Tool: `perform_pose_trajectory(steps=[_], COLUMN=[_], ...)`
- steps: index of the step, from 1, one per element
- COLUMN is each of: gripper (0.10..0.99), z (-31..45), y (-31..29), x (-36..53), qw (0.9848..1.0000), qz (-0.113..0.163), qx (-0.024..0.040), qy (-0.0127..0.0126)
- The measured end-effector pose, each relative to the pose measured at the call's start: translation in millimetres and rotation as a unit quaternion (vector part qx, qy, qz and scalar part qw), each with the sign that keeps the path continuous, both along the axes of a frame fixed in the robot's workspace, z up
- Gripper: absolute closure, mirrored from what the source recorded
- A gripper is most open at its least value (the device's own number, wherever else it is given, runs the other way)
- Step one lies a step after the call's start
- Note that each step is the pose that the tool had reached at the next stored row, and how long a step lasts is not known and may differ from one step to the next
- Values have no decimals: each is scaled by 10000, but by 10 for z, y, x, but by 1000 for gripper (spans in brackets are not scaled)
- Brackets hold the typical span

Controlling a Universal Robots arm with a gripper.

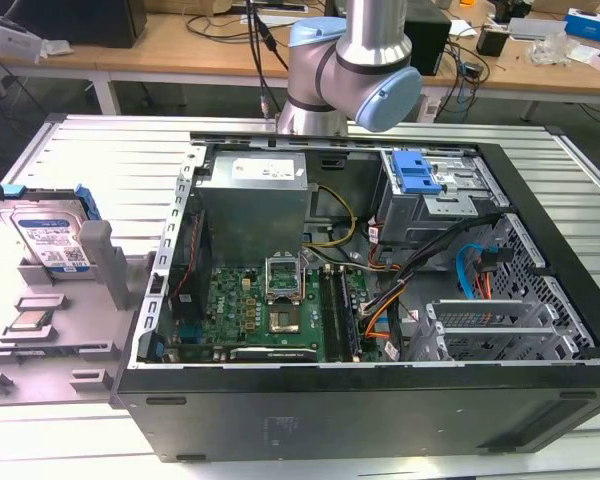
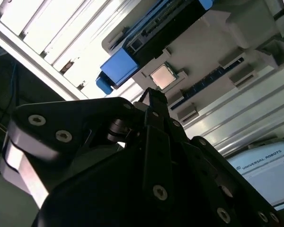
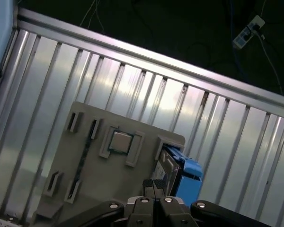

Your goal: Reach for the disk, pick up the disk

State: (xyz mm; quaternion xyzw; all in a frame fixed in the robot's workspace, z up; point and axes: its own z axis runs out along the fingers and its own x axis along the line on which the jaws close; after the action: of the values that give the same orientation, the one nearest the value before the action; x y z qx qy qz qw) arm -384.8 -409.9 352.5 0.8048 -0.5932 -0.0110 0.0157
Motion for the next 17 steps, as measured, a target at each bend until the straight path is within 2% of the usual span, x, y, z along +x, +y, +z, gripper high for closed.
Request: perform_pose_trajectory(steps=[4,8,15,17], gripper=[980,980,980,980], z=[0,0,0,-1], y=[0,0,0,0], x=[0,0,0,0], qw=[9995,9977,9927,9903], qz=[-327,-682,-1205,-1387], qx=[0,0,0,0], qy=[0,0,0,0])
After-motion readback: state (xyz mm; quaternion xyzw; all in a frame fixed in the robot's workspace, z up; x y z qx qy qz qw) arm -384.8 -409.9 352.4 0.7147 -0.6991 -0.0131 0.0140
